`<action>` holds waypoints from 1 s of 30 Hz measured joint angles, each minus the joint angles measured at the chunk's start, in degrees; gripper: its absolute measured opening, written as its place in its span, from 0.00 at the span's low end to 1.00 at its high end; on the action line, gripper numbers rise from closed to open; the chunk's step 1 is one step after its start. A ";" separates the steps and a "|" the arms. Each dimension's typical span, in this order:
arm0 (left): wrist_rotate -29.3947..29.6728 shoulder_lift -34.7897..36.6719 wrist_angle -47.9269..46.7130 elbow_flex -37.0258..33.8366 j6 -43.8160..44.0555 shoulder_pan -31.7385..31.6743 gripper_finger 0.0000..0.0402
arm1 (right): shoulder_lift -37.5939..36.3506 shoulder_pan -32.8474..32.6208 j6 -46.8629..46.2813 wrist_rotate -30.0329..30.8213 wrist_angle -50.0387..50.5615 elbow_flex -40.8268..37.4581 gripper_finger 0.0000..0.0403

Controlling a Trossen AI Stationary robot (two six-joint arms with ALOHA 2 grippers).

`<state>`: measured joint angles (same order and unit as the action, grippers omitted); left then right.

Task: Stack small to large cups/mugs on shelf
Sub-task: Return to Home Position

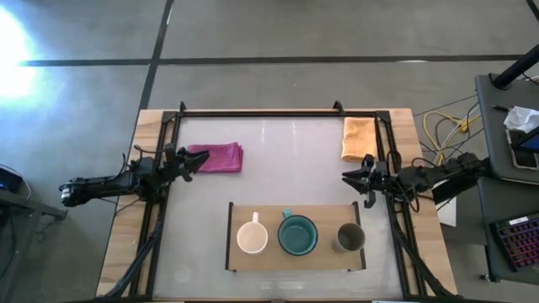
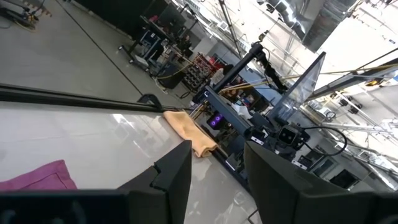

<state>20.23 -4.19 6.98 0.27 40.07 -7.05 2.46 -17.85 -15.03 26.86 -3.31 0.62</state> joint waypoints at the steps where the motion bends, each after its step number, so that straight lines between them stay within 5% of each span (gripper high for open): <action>1: 0.00 -0.01 0.00 0.00 0.00 0.00 0.33 | 0.00 0.00 0.00 0.00 0.01 0.00 0.20; 30: 0.00 -0.02 0.00 0.00 0.00 0.00 0.33 | 0.00 0.02 0.00 -0.01 0.02 0.00 0.17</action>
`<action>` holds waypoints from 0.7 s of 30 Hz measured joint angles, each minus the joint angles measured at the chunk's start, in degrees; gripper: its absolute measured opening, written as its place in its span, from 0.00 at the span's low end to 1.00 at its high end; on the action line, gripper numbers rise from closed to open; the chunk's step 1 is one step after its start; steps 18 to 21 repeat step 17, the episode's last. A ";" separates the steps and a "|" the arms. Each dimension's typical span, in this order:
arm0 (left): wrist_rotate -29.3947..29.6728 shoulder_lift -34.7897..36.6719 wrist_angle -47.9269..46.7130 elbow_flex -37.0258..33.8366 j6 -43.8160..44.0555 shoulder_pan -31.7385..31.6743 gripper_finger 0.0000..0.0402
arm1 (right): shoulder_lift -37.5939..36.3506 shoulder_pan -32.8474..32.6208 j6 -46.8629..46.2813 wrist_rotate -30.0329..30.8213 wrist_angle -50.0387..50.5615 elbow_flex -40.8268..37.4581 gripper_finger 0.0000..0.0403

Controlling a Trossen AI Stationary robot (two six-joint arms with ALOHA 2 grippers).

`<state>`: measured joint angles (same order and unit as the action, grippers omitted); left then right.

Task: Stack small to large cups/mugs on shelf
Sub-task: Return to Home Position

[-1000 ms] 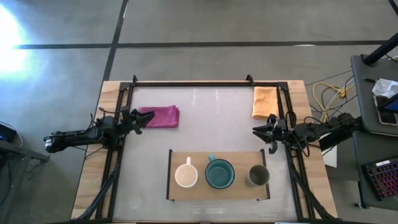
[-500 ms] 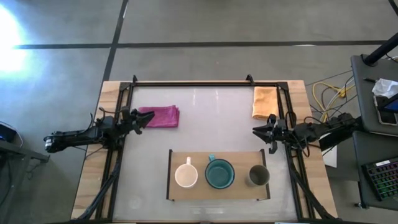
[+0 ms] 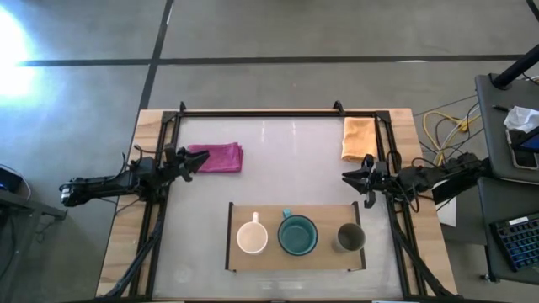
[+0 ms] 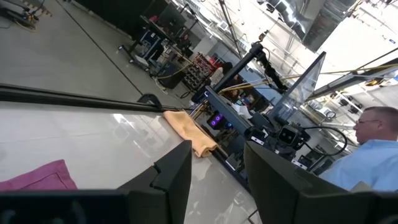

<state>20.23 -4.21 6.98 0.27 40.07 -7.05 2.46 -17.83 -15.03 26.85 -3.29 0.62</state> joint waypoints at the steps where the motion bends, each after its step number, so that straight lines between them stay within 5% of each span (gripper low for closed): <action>1: 0.00 0.00 -0.02 0.00 0.00 0.00 0.33 | 0.00 0.00 0.00 0.00 0.00 0.00 0.17; 21: 0.00 0.00 0.00 0.00 0.00 0.00 0.33 | 0.00 -0.02 0.00 0.00 0.00 0.00 0.19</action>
